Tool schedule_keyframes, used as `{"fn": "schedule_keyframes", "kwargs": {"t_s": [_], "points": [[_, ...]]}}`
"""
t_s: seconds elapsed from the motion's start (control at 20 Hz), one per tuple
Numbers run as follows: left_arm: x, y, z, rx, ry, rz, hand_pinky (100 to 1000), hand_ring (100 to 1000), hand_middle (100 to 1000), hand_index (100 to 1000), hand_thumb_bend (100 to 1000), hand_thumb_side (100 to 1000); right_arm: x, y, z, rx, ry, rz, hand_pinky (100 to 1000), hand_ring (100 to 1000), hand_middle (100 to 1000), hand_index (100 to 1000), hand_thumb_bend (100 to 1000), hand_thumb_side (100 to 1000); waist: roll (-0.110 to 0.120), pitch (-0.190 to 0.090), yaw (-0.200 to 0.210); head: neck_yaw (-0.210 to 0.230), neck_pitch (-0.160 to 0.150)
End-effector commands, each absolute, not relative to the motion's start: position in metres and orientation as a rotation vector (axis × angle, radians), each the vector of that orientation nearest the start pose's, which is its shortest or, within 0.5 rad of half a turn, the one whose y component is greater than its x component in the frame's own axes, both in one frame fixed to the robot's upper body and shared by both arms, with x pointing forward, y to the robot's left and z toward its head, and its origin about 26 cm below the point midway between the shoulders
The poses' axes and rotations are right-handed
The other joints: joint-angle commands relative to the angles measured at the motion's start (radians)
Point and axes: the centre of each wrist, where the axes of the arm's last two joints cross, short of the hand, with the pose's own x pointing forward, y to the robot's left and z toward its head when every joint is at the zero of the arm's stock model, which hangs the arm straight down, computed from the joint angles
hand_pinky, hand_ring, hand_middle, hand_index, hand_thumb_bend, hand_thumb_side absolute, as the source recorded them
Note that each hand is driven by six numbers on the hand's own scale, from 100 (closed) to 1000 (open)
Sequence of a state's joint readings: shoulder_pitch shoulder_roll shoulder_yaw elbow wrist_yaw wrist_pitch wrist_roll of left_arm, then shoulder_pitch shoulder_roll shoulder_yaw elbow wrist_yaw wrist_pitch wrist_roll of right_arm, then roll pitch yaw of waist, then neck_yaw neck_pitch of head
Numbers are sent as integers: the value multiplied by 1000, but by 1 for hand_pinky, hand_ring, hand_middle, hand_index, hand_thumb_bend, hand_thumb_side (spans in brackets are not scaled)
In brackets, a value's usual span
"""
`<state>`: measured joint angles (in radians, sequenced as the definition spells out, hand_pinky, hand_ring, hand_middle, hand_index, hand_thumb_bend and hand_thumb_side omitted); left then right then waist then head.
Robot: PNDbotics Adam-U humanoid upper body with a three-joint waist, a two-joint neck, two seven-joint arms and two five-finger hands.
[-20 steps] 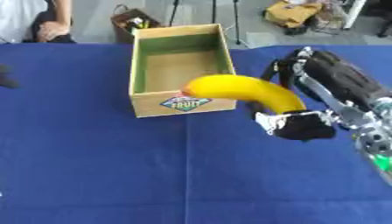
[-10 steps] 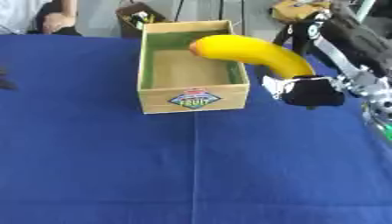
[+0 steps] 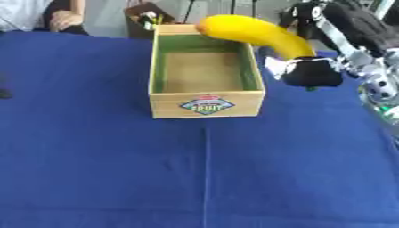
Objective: Pick up objects on the table and place them in the box.
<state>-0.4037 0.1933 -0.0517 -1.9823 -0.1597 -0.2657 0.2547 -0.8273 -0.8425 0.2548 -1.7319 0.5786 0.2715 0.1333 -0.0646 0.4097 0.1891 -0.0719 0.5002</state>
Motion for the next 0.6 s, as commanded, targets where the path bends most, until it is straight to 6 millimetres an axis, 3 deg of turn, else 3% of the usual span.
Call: {"fn": "schedule_keyframes", "kwargs": {"t_s": [0.05,0.15,0.2,0.25,0.6], "points": [[307,213,224,-244,3552,176,498,594,657,775,100,1000,359,-271,349,-1355,-1879,1083,539,526,343,480,100,499,-3,-16,12,-18,-23],[308,212,225,-233,3547,180,498,594,658,775,100,1000,367,-271,349,-1371,-1872,1081,538,527,344,480,100,502,-8,-12,25,-26,-31],[308,212,226,-231,3545,182,498,595,658,775,100,1000,370,-271,349,-1381,-1870,1083,538,527,344,480,185,496,-10,-10,31,-29,-33],[308,211,227,-228,3543,185,498,594,658,775,100,1000,374,-271,349,-1389,-1868,1084,538,527,344,479,100,504,-13,-8,39,-34,-36],[308,208,231,-190,3524,194,498,594,658,775,100,1000,394,-276,347,-1450,-1833,1054,537,529,346,480,100,511,-33,8,87,-67,-59]]}}
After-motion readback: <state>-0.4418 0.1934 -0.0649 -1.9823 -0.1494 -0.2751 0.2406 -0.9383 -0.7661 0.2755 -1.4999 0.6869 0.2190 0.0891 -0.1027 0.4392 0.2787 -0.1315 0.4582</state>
